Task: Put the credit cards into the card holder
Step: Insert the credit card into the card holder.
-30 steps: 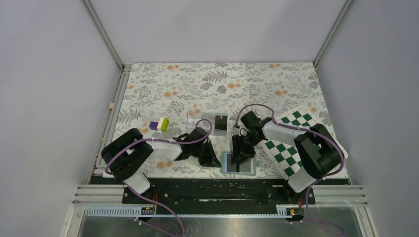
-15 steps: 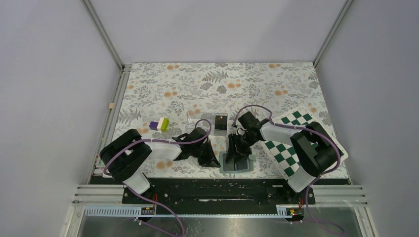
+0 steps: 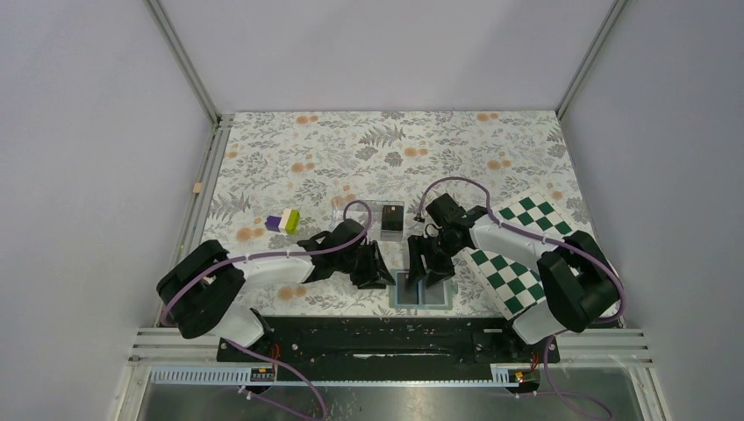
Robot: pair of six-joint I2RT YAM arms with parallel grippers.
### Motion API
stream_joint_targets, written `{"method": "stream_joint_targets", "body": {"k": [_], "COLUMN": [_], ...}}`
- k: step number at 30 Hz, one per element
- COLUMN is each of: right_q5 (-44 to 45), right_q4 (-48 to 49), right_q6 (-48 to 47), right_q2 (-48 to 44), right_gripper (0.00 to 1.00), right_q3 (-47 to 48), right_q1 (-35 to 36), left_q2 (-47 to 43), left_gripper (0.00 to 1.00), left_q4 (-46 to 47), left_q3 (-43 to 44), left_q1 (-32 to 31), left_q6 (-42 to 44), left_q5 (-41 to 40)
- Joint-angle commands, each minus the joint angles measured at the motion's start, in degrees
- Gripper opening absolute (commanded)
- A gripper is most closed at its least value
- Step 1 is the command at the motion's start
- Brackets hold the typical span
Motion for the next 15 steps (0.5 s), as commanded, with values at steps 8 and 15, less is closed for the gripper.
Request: {"method": "stream_joint_targets", "body": {"k": [8, 15], "right_q5": [1.5, 1.4], "right_q4": [-0.4, 0.5], "right_q6": [-1.9, -2.0], "right_q2": [2.8, 4.8], "right_gripper": [0.37, 0.22], "right_q3": [-0.8, -1.1], "right_q1": [0.4, 0.4], "left_q2": [3.5, 5.5], "left_gripper": [0.38, 0.38], "left_q4": [11.9, 6.5], "left_q3": [2.6, 4.4], "left_q1": [-0.1, 0.0], "left_q6": [0.0, 2.2], "left_q5": [4.9, 2.0]}}
